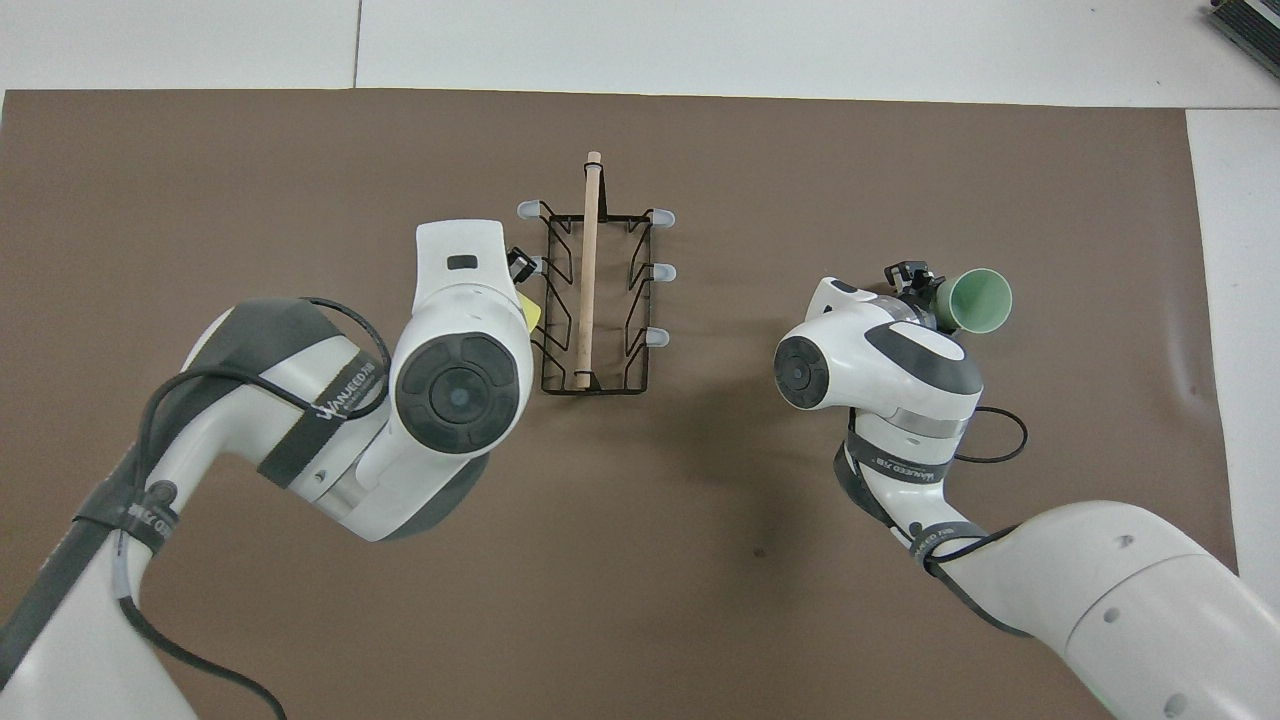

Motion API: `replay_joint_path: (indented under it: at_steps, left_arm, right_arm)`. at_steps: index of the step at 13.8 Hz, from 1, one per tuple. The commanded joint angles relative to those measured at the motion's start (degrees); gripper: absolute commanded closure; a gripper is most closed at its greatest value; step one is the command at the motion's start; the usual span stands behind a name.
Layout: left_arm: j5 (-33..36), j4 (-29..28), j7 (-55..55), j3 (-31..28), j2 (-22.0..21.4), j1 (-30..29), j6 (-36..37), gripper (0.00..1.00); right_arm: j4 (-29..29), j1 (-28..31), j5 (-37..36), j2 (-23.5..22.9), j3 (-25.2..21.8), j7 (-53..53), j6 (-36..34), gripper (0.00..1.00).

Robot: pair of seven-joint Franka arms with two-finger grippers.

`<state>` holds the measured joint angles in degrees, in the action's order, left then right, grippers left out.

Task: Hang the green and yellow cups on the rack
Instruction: 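Carry the yellow cup with the left gripper to the rack peg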

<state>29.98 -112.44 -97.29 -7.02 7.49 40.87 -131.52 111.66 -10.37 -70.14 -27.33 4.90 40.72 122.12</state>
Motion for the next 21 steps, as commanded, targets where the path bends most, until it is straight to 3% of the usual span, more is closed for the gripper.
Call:
replay_joint_path:
  at_steps: [1, 2, 3, 4, 5, 13, 17, 21]
  left_arm:
    - [4.64, -4.71, -5.09, -0.98, -4.06, 3.16, 1.88, 1.0]
    - [4.74, -4.71, -5.71, -0.89, -4.06, 3.34, 1.88, 1.0]
    - [4.74, -4.71, -5.72, -0.71, -4.06, 3.43, 1.8, 0.64]
    - [4.83, -4.71, -5.63, -0.62, -4.06, 3.43, 1.45, 0.13]
    - [4.74, -4.63, -5.72, -0.45, -4.06, 3.43, 0.92, 0.0]
    - [4.04, -3.58, -3.7, -0.36, -3.27, 3.17, -2.43, 0.0]
    - [3.95, -1.91, 7.44, -0.45, -3.01, 1.42, -1.9, 0.0]
    - [0.72, -1.29, 22.79, -0.36, -3.18, -4.37, -1.98, 0.0]
  right_arm:
    - [0.31, 1.14, -1.85, 0.17, 0.28, 1.64, 0.84, 1.0]
    - [0.31, 1.23, -1.85, 0.17, 0.28, 1.73, 0.93, 1.0]
    - [0.31, 1.4, -1.85, 0.17, 0.28, 1.82, 0.84, 1.0]
    - [0.05, 1.49, -1.76, 0.17, 0.28, 2.17, 0.84, 1.0]
    - [-0.56, 1.67, -0.98, 0.26, 0.28, 3.21, 0.75, 1.0]
    - [-0.75, 1.05, 8.06, 5.79, 0.46, 7.96, -1.45, 1.0]
    - [-0.66, 0.97, 15.36, 8.78, 0.55, 9.2, -0.83, 1.0]
    - [-0.75, 0.53, 22.39, 12.64, 3.44, 9.29, -1.35, 1.0]
